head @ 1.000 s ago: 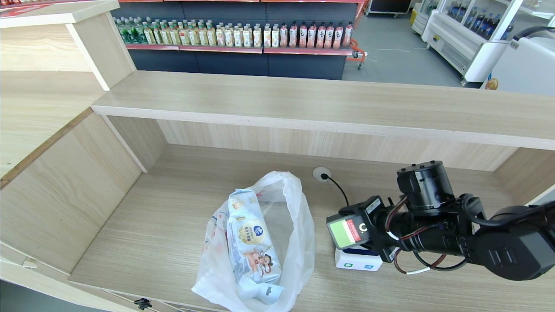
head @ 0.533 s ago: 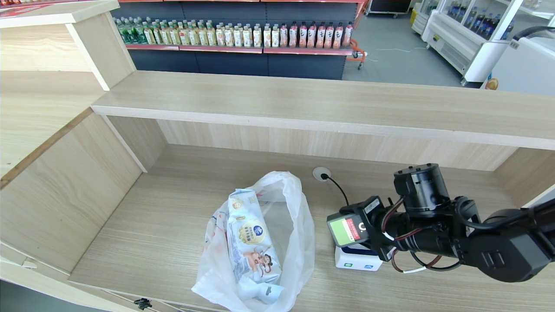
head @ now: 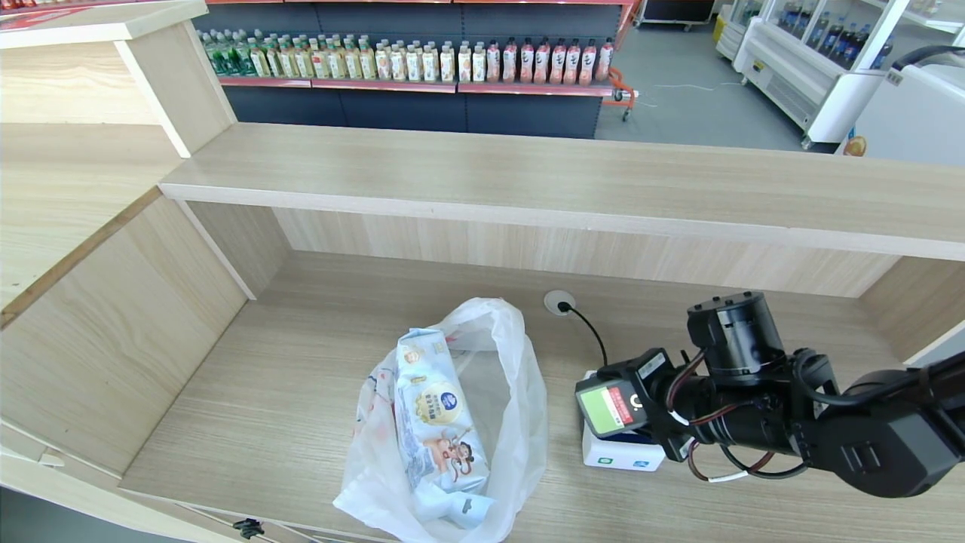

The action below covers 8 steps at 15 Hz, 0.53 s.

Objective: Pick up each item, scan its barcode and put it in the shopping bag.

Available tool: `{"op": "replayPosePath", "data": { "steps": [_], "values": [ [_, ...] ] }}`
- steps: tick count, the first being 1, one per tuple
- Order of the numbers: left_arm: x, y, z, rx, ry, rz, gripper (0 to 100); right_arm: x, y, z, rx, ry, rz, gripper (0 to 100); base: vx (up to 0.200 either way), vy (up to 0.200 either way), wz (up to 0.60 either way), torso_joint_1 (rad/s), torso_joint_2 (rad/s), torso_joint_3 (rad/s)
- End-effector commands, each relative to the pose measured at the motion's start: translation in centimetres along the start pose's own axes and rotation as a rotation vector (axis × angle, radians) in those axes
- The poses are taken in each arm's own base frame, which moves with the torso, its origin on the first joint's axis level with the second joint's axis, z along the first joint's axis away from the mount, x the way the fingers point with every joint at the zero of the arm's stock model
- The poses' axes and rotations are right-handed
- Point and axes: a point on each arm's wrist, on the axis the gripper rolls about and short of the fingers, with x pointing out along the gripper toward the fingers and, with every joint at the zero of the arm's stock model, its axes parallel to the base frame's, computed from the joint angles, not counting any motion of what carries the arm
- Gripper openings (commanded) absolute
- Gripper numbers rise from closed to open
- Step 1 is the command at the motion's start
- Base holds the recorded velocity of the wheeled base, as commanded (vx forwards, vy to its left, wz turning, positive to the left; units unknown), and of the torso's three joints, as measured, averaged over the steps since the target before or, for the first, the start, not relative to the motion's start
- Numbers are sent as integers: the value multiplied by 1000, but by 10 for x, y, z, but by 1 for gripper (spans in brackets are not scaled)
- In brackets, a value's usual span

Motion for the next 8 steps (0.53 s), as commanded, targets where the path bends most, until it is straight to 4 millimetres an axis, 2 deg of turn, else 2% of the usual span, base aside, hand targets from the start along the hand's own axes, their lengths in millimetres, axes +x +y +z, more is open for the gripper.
{"op": "replayPosePath", "data": {
  "steps": [1,3,4,5,6,8],
  "values": [
    [0,0,0,0,0,-1,100,-11,4,0,-36,-5,30,0,0,0,0,0,0,0],
    [0,0,0,0,0,0,100,-44,15,3,-207,-60,116,0,0,0,0,0,0,0],
    [0,0,0,0,0,0,100,-71,19,3,-374,-105,175,0,0,0,0,0,0,0],
    [0,0,0,0,0,0,100,-89,16,2,-522,-132,203,0,0,0,0,0,0,0],
    [0,0,0,0,0,0,100,-118,5,-1,-884,-193,219,0,0,0,0,0,0,0],
    [0,0,0,0,0,-1,100,-140,-16,-4,-1310,-250,169,0,0,0,0,0,0,0]
  ]
}}
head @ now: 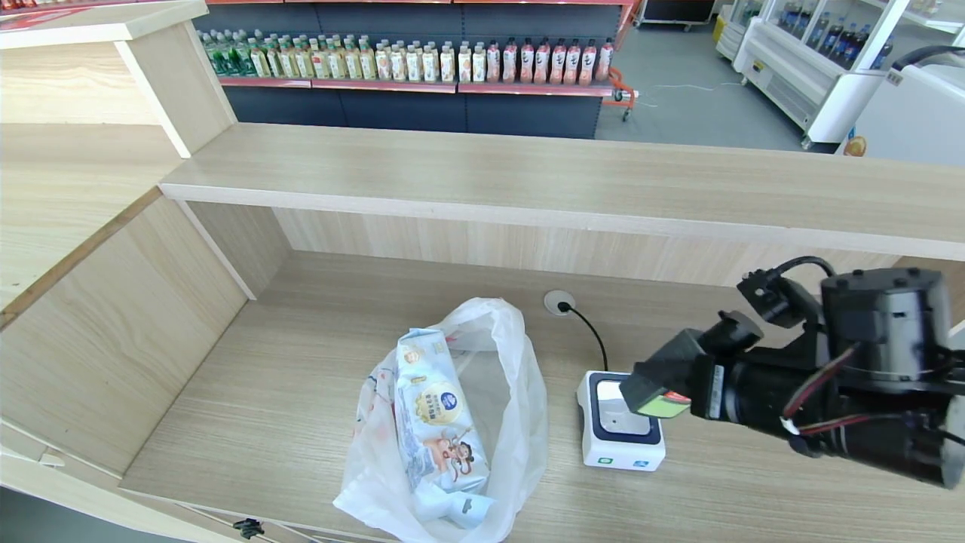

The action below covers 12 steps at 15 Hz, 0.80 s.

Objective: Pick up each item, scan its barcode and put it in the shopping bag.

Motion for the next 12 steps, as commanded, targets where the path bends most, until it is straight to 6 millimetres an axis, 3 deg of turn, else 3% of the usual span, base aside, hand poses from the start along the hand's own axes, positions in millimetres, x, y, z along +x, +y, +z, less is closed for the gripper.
{"op": "replayPosePath", "data": {
  "steps": [1,2,5,11,12],
  "values": [
    [0,0,0,0,-2,0,100,-64,-8,-15,-372,-90,-8,0,0,0,0,0,0,0],
    [0,0,0,0,0,0,100,-80,-14,-20,-516,-114,-44,0,0,0,0,0,0,0],
    [0,0,0,0,0,-1,100,-109,-23,-28,-729,-123,-105,0,0,0,0,0,0,0],
    [0,0,0,0,0,0,100,-121,-25,-31,-747,-158,-129,0,0,0,0,0,0,0],
    [0,0,0,0,0,0,100,-125,-25,-32,-742,-173,-128,0,0,0,600,2,2,2]
  ]
}}
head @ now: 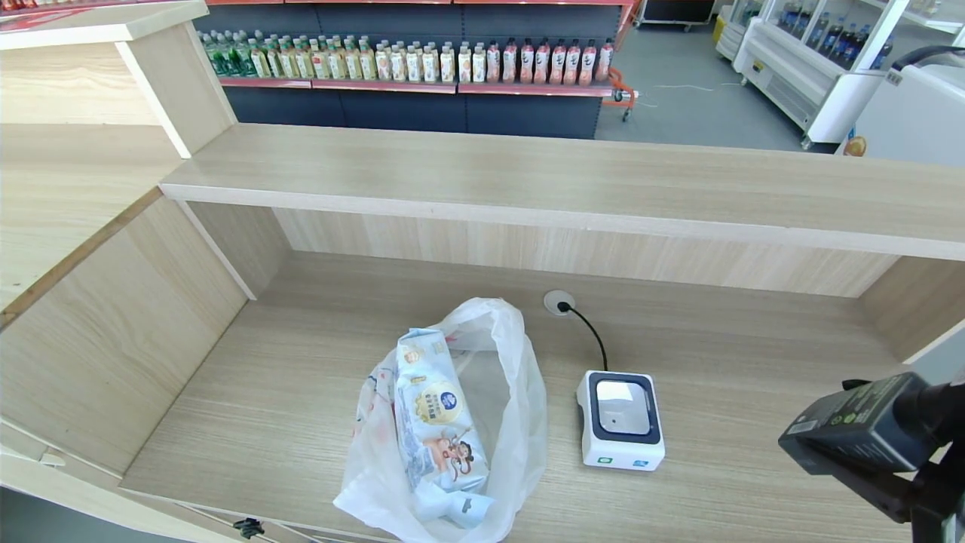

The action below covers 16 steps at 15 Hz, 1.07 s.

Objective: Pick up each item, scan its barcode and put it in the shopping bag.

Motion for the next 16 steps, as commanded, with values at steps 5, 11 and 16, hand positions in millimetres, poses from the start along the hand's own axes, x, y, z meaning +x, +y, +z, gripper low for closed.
{"op": "replayPosePath", "data": {
  "steps": [5,11,16],
  "values": [
    [0,0,0,0,0,0,100,-14,4,-10,7,-22,-12,0,0,0,600,2,0,5],
    [0,0,0,0,0,0,100,27,-5,-25,108,127,-79,0,0,0,0,0,0,0],
    [0,0,0,0,0,0,100,98,9,-30,536,117,-13,0,0,0,0,0,0,0]
  ]
}}
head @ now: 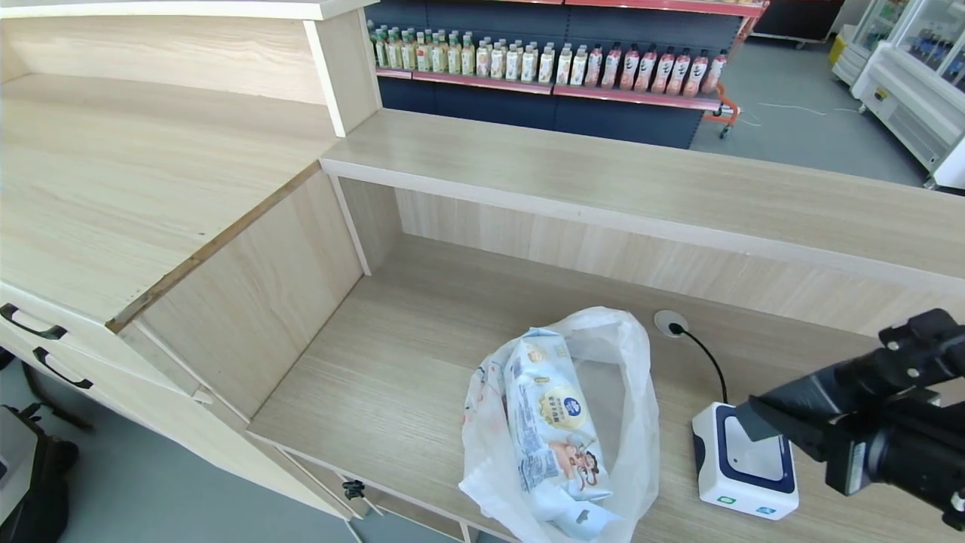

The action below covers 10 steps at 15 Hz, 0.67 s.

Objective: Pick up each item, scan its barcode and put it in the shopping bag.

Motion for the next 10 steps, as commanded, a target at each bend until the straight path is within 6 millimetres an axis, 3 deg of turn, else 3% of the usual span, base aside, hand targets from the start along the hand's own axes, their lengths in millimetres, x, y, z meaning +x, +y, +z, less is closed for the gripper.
{"op": "replayPosePath", "data": {
  "steps": [1,4,10],
  "values": [
    [0,0,0,0,0,0,100,54,15,-15,141,91,57,0,0,0,0,0,0,0],
    [0,0,0,0,0,0,100,82,28,-8,202,78,98,0,0,0,0,0,0,0],
    [0,0,0,0,0,0,100,106,53,-16,211,50,177,0,0,0,0,0,0,0]
  ]
}}
